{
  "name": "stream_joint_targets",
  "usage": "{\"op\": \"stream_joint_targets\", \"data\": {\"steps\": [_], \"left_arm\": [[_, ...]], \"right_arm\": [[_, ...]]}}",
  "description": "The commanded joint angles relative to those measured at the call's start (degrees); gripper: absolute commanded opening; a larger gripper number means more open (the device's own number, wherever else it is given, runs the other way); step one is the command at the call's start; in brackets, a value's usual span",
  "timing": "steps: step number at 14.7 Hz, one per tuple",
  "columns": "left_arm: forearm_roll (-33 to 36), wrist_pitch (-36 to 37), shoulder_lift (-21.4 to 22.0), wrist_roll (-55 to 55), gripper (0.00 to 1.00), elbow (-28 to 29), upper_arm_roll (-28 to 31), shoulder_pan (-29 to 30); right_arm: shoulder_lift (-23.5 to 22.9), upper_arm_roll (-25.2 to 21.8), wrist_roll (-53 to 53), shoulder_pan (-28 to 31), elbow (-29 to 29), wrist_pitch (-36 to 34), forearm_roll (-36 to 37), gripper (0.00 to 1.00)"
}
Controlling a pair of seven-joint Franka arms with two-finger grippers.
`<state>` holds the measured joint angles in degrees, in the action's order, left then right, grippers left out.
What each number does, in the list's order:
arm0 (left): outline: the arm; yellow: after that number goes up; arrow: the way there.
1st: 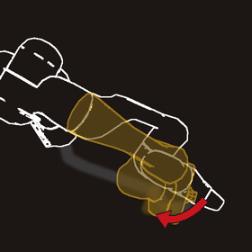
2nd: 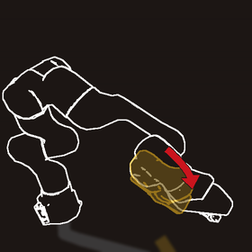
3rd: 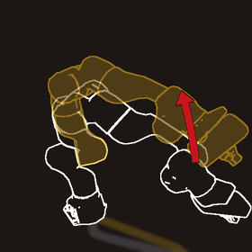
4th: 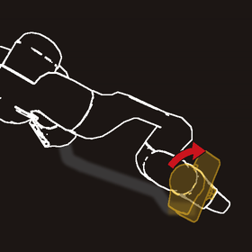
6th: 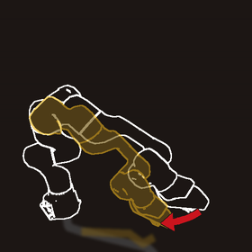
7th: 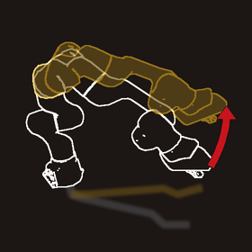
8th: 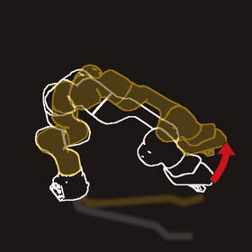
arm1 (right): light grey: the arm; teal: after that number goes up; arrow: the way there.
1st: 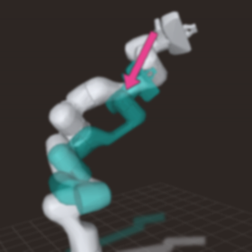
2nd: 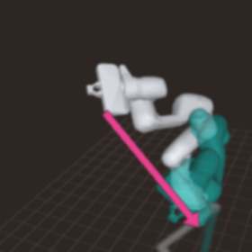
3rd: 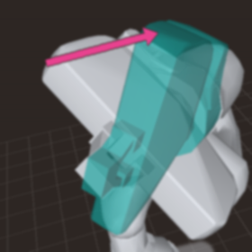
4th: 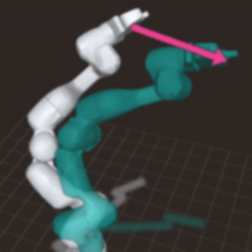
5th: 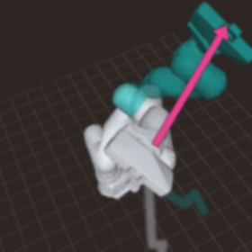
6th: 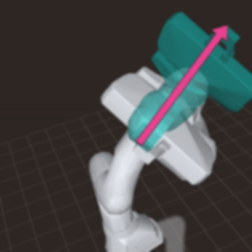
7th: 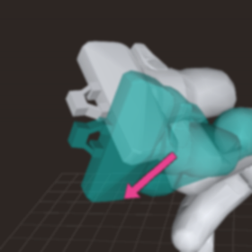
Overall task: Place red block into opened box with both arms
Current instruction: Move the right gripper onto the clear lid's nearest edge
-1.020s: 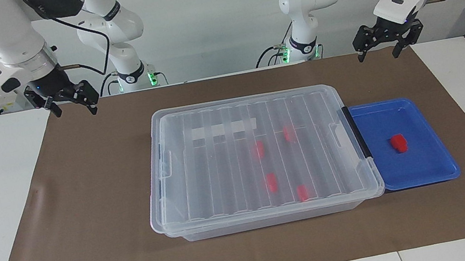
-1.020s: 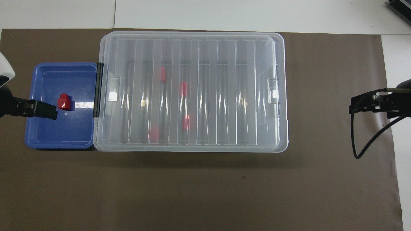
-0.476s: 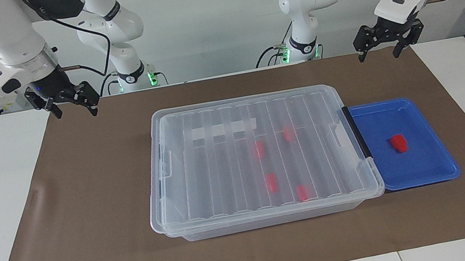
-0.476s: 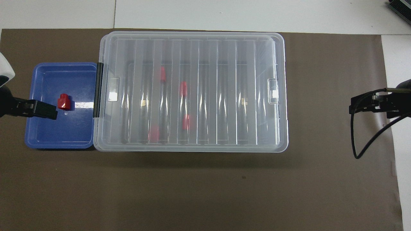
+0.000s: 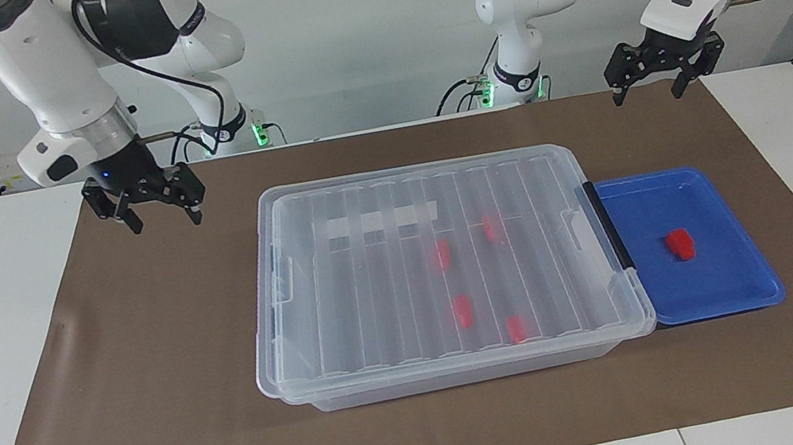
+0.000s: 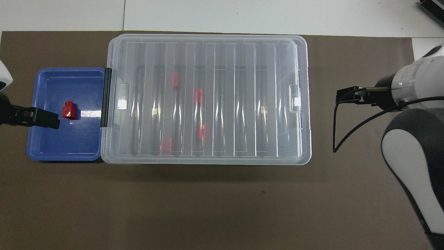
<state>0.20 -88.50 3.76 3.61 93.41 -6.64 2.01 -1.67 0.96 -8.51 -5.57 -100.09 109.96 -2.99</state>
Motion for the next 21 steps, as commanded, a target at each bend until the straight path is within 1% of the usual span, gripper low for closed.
{"op": "stream_joint_targets", "data": {"steps": [1, 4, 11, 12, 14, 16, 18, 19, 21], "left_arm": [[-0.8, -1.3, 0.8, -0.4, 1.00, 1.2, 0.0, 0.6], [-0.8, -1.2, 1.0, -0.4, 1.00, 1.3, 0.0, 0.5], [-0.7, -1.8, 1.2, 0.3, 1.00, 1.6, 0.0, 1.4], [-0.7, -3.2, 1.3, 0.3, 1.00, 2.3, 0.0, 1.5], [-0.7, -8.8, 2.7, 0.4, 1.00, 6.7, 0.0, 3.2], [-0.7, -13.5, 3.2, 0.5, 1.00, 9.9, 0.0, 4.2], [-0.7, -17.5, 2.7, 1.0, 1.00, 11.3, 0.0, 4.8], [-0.7, -18.7, 2.1, 1.1, 1.00, 11.4, 0.0, 4.9], [-0.6, -23.3, 0.9, 2.2, 1.00, 13.4, 0.0, 6.6]], "right_arm": [[-4.0, 0.1, -0.4, -1.9, -0.7, 5.8, -1.7, 1.00], [-7.9, 0.1, -1.5, -3.5, -0.7, 10.4, -2.3, 1.00], [-10.8, -0.1, -1.7, -3.1, -0.8, 13.3, -1.2, 1.00], [-11.0, -0.2, -1.7, -3.1, -0.9, 13.4, -1.1, 1.00], [-11.5, -0.2, -1.6, -2.6, -0.9, 13.4, 1.4, 1.00], [-11.6, -0.2, -1.5, -2.4, -0.8, 13.3, 4.3, 1.00], [-11.7, -0.3, -1.4, -1.6, -0.5, 12.8, 6.7, 1.00], [-11.7, -0.2, -1.2, -0.9, -0.4, 12.6, 7.2, 1.00], [-11.7, -0.3, -1.0, -0.5, -0.3, 12.2, 7.5, 1.00]]}}
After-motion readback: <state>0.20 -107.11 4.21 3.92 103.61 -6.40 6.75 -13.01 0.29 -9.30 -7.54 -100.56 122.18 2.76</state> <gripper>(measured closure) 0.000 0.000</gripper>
